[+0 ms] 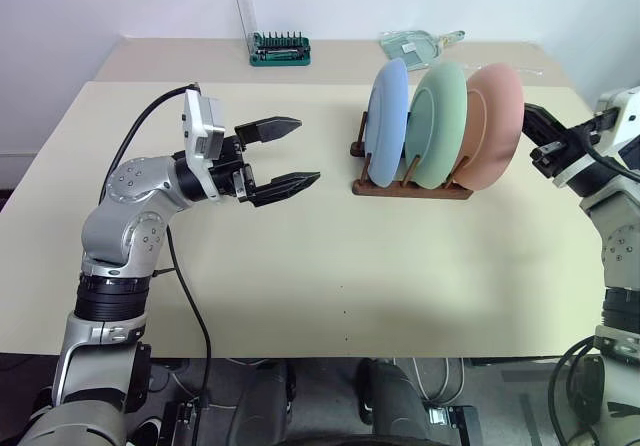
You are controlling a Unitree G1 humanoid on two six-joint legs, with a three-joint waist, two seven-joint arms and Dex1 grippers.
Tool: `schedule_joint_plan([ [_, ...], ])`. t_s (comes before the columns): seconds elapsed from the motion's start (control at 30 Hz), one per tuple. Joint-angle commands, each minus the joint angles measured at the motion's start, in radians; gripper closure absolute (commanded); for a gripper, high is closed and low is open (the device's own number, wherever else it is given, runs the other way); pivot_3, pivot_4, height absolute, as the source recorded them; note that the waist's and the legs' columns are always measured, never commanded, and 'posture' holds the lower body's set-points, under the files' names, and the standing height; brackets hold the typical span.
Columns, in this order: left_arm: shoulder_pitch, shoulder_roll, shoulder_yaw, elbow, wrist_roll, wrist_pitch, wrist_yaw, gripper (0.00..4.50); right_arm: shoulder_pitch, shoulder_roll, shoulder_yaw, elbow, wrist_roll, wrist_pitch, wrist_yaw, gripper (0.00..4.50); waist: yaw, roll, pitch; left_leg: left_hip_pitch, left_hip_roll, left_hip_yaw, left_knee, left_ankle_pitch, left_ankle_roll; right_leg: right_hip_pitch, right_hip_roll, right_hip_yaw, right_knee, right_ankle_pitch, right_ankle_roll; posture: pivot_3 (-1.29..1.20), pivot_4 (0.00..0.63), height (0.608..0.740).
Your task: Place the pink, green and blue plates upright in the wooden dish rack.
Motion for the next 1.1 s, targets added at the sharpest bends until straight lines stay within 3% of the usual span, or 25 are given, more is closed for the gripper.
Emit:
schedule_joint_plan([
  [0.03, -0.005, 0.002, 0.013, -0.03, 0.0, -0.021, 0.0, 0.0, -0.055, -0.015, -0.054, 0.016, -0.019, -0.068, -0.042, 4.47, 0.0, 0.0, 0.0, 0.0, 0.0, 0.0, 0.0, 0.0, 0.0, 0.0, 0.0, 0.0, 0.0, 0.0, 0.0, 0.0, 0.15, 0.724],
  [0.2, -0.008, 0.003, 0.015, -0.027, 0.003, -0.024, 0.0, 0.0, -0.106, -0.008, -0.083, 0.066, -0.034, -0.159, -0.072, 4.47, 0.001, 0.0, 0.0, 0.0, 0.0, 0.0, 0.0, 0.0, 0.0, 0.0, 0.0, 0.0, 0.0, 0.0, 0.0, 0.0, 0.15, 0.724],
  [0.3, -0.008, 0.007, 0.018, -0.025, 0.003, -0.023, -0.002, 0.0, -0.139, 0.014, -0.135, -0.022, 0.189, 0.004, -0.033, 4.47, 0.0, 0.0, 0.0, 0.0, 0.0, 0.0, 0.0, 0.0, 0.0, 0.0, 0.0, 0.0, 0.0, 0.0, 0.0, 0.0, 0.15, 0.724],
  [0.4, -0.018, 0.026, 0.03, -0.003, 0.0, -0.021, -0.021, 0.0, -0.116, -0.001, -0.143, -0.241, 0.572, 0.278, 0.057, 3.65, -0.001, 0.001, 0.0, 0.0, 0.0, 0.0, 0.0, 0.0, 0.0, 0.0, 0.0, 0.0, 0.0, 0.0, 0.0, 0.0, 0.15, 0.724],
  [0.5, -0.036, 0.046, 0.056, 0.044, -0.009, -0.022, -0.038, 0.0, -0.039, -0.071, -0.127, -0.36, 0.79, 0.485, 0.13, 2.22, -0.001, 0.001, 0.0, 0.0, 0.001, -0.001, -0.001, 0.0, 0.0, 0.0, 0.0, -0.001, 0.001, 0.0, 0.0, 0.0, 0.15, 0.724],
  [0.67, 0.013, 0.112, 0.113, 0.1, -0.012, -0.03, -0.084, 0.0, 0.155, -0.182, -0.007, -0.502, 0.66, 0.486, 0.393, 0.02, 0.002, -0.002, -0.001, 0.0, 0.0, -0.002, 0.001, -0.001, 0.001, 0.003, 0.0, -0.001, -0.001, 0.0, 0.0, 0.0, 0.15, 0.724],
  [0.73, 0.055, 0.143, 0.125, 0.099, -0.02, -0.023, -0.119, 0.0, 0.207, -0.19, 0.038, -0.532, 0.536, 0.376, 0.471, 0.02, 0.001, -0.001, -0.001, 0.001, 0.0, -0.002, 0.001, -0.001, 0.001, 0.002, 0.0, -0.001, -0.001, 0.0, 0.0, 0.0, 0.15, 0.724],
  [0.87, 0.12, 0.175, 0.125, 0.067, -0.017, -0.03, -0.153, 0.0, 0.187, -0.192, 0.04, -0.484, 0.495, 0.344, 0.497, 0.02, -0.002, -0.001, -0.001, 0.001, 0.0, -0.001, 0.0, -0.001, 0.001, 0.001, 0.0, -0.001, 0.0, 0.0, 0.0, 0.0, 0.15, 0.724],
  [1.1, 0.115, 0.12, 0.089, 0.049, -0.01, -0.034, -0.113, 0.0, 0.177, -0.203, 0.042, -0.482, 0.395, 0.282, 0.476, 0.02, 0.005, -0.001, -0.001, 0.0, 0.0, -0.002, 0.001, -0.001, 0.001, 0.002, 0.0, -0.001, 0.0, 0.0, 0.0, 0.0, 0.15, 0.724],
])
